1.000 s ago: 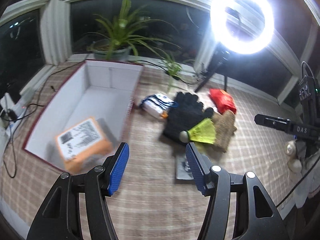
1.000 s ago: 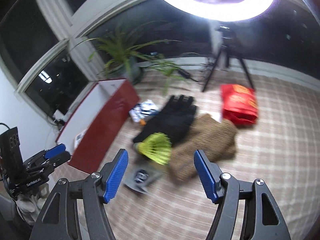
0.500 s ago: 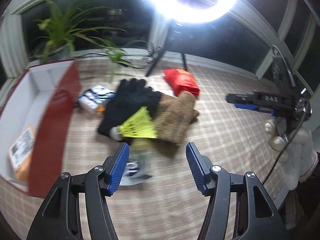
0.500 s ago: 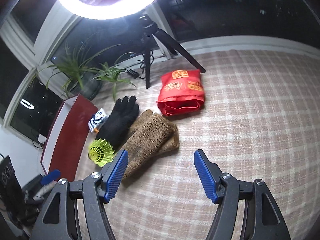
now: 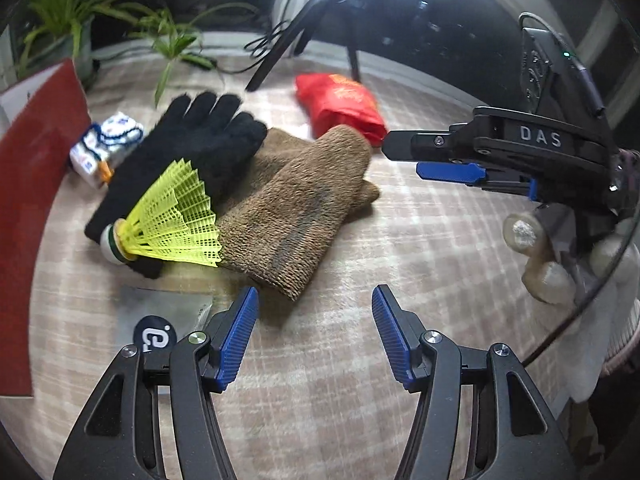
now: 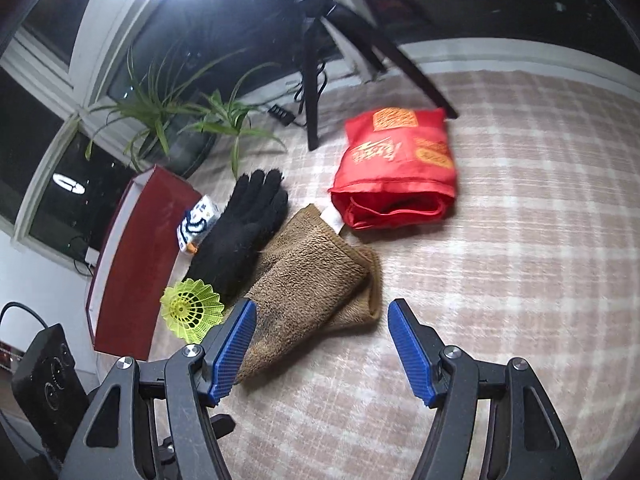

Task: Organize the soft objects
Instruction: 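Close the left tool on the brown towel's edge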

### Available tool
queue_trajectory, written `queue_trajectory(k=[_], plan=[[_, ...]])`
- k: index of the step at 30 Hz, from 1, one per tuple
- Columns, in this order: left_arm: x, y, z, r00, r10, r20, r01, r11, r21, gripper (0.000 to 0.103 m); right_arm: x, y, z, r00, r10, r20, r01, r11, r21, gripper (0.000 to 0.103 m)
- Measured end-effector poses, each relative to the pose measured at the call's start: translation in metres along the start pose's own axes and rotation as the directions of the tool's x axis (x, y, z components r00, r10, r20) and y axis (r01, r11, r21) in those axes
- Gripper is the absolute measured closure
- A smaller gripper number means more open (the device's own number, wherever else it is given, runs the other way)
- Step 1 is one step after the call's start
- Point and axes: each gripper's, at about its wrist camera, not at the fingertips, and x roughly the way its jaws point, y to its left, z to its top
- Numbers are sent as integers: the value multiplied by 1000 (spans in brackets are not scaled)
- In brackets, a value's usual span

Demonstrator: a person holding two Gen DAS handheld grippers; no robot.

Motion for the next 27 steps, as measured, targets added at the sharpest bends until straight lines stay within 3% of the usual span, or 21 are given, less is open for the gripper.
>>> queue_trajectory(k=[11,12,15,19,25,27], plan=[[39,-8,11,997,78,-8,-78,996,33,45,51,3,16,996,18,-86,-20,1000,-16,38],[40,-9,12,997,80,-1,-80,996,40,46,54,2,16,996,23,-91,-24,1000,-10,38],[46,-8,16,997,73,-3,-73,997,37,65,57,0,16,995,48,-89,-48,999,3,40],[49,-1,19,998,56,-1,-56,998,18,83,57,-4,15,989,101,-111,-98,995,36,72],[43,-6,17,1000,25,14,-26,999,37,94,51,0,7,986,118,-118,-114,993,39,93],[37,-9,16,1000,3,29,-4,999,39,94,44,3,4,986,133,-103,-128,991,46,94]])
